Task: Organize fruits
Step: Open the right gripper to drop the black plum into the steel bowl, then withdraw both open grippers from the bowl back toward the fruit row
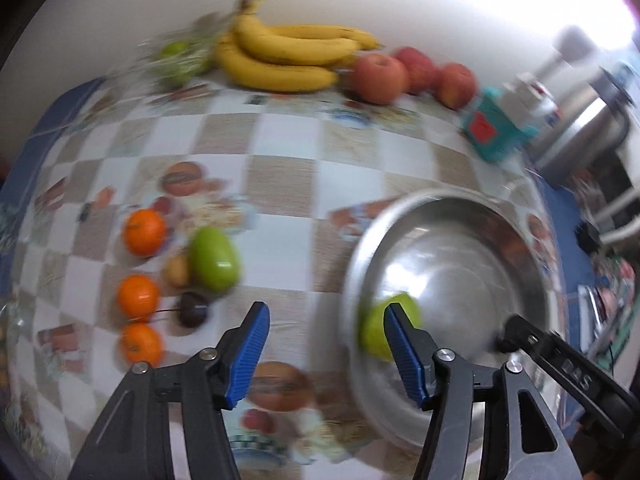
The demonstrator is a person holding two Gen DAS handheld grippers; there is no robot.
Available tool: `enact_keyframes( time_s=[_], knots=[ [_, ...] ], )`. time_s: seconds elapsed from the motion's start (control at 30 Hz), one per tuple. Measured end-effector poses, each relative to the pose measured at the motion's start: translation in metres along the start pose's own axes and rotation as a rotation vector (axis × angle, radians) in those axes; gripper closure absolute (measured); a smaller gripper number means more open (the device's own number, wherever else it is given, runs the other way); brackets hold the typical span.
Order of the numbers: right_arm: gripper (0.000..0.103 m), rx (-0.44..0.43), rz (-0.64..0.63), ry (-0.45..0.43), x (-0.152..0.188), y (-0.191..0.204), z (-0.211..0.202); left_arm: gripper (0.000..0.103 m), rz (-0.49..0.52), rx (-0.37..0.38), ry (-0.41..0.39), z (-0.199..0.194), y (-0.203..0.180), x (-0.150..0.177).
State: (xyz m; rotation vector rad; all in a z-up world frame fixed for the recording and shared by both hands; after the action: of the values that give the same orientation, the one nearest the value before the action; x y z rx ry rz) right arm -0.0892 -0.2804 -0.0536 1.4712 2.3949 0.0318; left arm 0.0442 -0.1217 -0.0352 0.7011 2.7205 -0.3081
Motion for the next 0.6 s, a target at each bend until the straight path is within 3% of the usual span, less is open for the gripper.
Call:
enact_keyframes(
  time_s=[0.13,0.3,0.43,0.6],
  knots=[
    [0.046,0.003,-0.050,-0.003,0.006,0.015,-0.003,0.038,-0.090,-0.075,0.012,-0.004,0.036,-0.003],
    [0.045,-0.007,-0.130,-0.010,0.016,0.038,-0.009,0.032,-0.184,-0.106,0.006,-0.012,0.071,-0.004],
    [0.031,-0.020,-0.182,-0.022,0.024,0.054,-0.015,0.019,-0.219,-0.138,-0.005,-0.018,0.087,-0.004],
    [0.030,-0.021,-0.216,-0.042,0.030,0.065,-0.019,0.000,-0.215,-0.190,-0.036,-0.025,0.099,-0.005]
  ],
)
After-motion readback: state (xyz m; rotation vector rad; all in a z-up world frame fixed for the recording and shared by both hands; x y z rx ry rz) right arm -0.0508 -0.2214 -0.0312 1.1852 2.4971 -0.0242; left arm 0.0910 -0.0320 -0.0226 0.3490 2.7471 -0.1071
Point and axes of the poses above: each gripper's, at about its wrist camera, not at the fingertips, and z roughly the way its jaws point, y to its left, x to its underside, the point moved 4 cm from there along z, roughly the way its jaws point, and after that the axes turned 2 degrees about z, right-handed, at the moved point
